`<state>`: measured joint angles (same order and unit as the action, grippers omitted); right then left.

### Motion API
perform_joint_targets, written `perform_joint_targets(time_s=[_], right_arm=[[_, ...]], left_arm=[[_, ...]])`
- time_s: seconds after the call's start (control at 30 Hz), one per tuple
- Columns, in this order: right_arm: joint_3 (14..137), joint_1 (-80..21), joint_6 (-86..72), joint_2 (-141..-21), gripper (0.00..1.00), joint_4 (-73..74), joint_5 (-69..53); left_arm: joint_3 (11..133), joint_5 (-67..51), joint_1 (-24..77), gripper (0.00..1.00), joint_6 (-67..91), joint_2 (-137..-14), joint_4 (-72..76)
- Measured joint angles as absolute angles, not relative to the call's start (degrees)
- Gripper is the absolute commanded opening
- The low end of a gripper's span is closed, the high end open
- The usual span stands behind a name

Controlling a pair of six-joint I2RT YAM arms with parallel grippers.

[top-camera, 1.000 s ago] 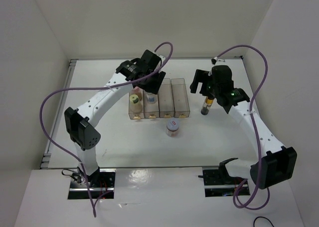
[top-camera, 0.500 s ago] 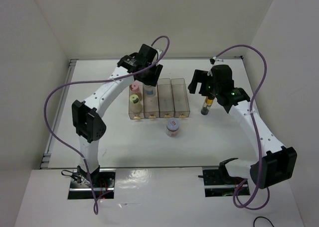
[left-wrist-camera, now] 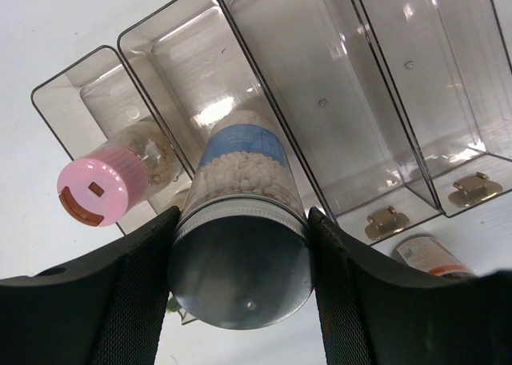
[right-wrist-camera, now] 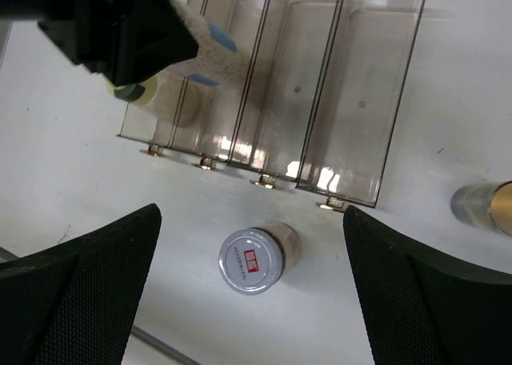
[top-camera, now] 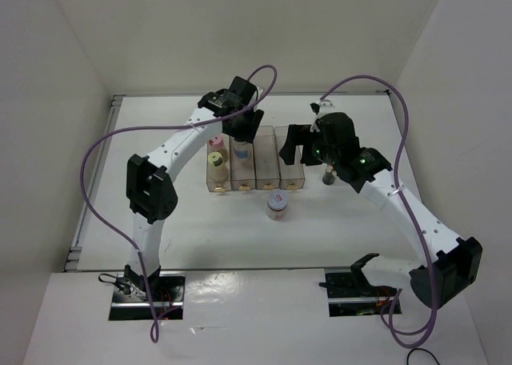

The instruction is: Organize the condiment bottles

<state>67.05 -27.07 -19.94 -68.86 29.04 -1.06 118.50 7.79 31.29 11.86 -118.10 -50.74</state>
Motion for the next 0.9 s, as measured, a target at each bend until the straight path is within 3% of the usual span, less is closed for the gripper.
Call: perform_joint_targets(time_s=[0.63,0.9], right_arm=[[61.0,-37.6,-23.7,-71.7,0.99,30.9,2.9],[60.3,-39.9,-24.9,-75.4,0.99,30.9,4.7]], left_arm=[[118.5,7.2,28.9,0.49,11.4,-122.5,-48.4],[118.5,6.5,28.9,0.60,10.4,-123.5,-47.5]])
